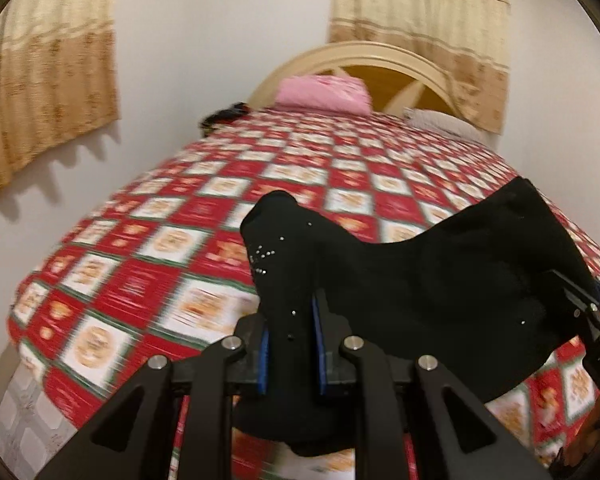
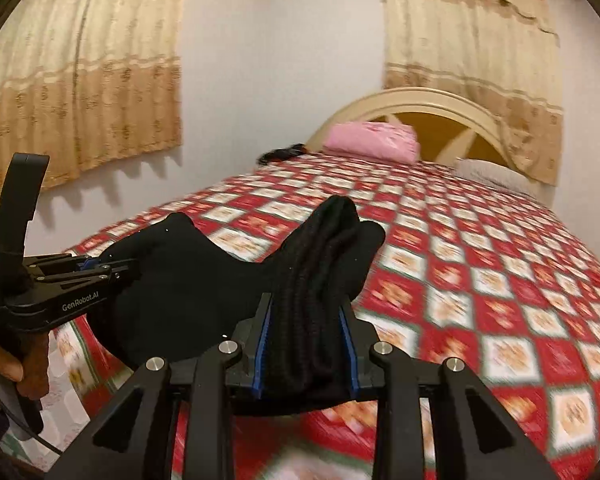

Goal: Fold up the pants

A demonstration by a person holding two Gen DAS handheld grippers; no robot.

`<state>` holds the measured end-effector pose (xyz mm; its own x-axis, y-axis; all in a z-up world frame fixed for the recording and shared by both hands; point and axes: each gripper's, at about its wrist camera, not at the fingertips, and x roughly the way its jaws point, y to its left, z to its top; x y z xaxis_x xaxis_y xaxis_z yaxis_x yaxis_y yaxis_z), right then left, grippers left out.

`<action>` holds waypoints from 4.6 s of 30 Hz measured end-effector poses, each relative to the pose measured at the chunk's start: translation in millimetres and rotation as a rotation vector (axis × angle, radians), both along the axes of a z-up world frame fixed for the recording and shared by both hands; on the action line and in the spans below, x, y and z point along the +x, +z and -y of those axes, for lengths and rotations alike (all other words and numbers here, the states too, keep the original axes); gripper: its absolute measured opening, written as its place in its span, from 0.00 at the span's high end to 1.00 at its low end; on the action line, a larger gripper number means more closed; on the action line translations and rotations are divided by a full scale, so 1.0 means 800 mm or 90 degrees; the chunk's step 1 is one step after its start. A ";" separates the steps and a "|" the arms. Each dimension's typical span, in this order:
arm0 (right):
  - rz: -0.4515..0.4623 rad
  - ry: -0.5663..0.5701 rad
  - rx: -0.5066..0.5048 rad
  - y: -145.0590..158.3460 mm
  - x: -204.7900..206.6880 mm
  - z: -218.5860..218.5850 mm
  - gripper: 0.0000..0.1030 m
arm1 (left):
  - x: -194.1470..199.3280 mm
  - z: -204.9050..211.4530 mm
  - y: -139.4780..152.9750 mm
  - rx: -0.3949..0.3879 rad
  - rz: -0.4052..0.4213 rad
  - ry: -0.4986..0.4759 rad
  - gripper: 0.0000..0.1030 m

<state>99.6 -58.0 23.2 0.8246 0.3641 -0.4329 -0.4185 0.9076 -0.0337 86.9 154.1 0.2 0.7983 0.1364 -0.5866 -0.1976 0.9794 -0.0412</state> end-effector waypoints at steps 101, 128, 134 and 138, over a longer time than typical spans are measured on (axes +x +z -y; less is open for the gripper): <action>-0.163 0.032 -0.120 -0.114 0.095 -0.136 0.33 | 0.021 -0.118 -0.110 -0.024 -0.108 0.194 0.00; -0.269 -0.013 -0.075 -0.124 0.026 -0.106 0.32 | -0.047 -0.075 -0.118 -0.025 -0.171 0.147 0.00; -0.274 -0.029 -0.061 -0.120 -0.004 -0.097 0.32 | -0.090 -0.054 -0.106 -0.027 -0.147 0.147 0.00; -0.231 -0.057 -0.056 -0.111 -0.037 -0.088 0.31 | -0.123 -0.050 -0.086 -0.024 -0.102 0.156 0.00</action>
